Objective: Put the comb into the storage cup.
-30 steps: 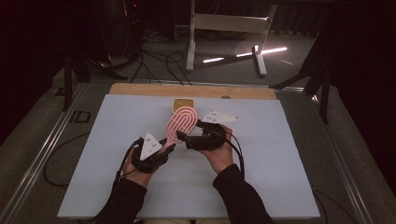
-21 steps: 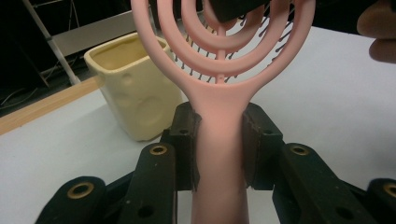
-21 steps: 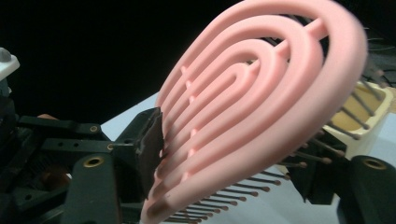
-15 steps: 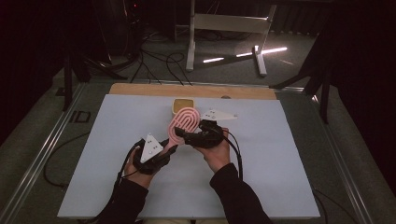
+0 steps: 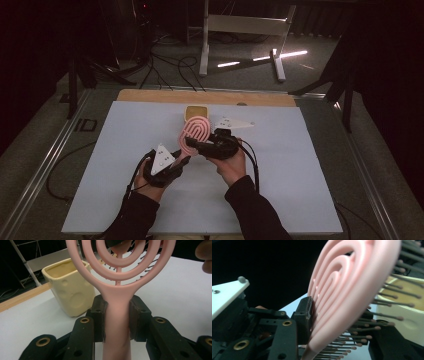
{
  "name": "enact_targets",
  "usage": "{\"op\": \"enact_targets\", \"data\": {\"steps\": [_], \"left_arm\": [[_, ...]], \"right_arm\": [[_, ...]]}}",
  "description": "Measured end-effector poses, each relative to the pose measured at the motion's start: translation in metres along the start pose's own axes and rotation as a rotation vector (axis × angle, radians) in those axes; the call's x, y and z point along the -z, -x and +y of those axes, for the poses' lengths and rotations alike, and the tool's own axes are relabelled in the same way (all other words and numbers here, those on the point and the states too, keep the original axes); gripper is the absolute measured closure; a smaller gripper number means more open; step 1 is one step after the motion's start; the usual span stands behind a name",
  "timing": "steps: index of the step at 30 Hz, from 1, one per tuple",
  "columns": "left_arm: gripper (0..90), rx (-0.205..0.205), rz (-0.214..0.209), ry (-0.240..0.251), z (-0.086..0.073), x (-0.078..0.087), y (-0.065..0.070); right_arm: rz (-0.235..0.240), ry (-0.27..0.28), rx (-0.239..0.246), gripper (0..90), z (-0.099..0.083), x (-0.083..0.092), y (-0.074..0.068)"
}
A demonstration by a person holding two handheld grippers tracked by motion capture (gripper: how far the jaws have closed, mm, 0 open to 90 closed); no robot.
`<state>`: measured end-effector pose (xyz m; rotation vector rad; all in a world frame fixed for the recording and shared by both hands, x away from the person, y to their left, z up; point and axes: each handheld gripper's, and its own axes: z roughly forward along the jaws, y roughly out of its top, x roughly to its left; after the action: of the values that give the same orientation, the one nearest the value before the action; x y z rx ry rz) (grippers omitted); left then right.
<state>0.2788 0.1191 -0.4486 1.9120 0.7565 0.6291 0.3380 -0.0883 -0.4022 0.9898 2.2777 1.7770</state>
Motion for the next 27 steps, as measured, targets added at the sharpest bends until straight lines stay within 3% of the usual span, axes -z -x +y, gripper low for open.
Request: {"op": "enact_targets", "data": {"steps": [5,13,18,24,27], "left_arm": [[69.8,0.011,-0.001,-0.005,-0.0003,-0.0008,-0.0002],[68.3,0.022,-0.013,0.003,0.0004,0.0000,-0.0015],[55.4,0.036,-0.001,0.006,0.0005,-0.0002,-0.0021],[39.9,0.096,-0.007,0.015,-0.0010,0.0006,-0.0076],[26.0,0.117,0.011,0.023,-0.0021,0.0006,-0.0088]], "right_arm": [[0.031,-0.012,0.002,63.2,0.0015,-0.0022,-0.0050],[0.037,-0.001,-0.010,63.7,0.0032,-0.0026,-0.0064],[0.015,-0.006,0.012,63.8,0.0026,-0.0044,-0.0085],[0.008,-0.001,0.014,63.9,0.0030,-0.0039,-0.0096],[0.006,0.002,0.018,63.9,0.0029,-0.0033,-0.0091]]}}
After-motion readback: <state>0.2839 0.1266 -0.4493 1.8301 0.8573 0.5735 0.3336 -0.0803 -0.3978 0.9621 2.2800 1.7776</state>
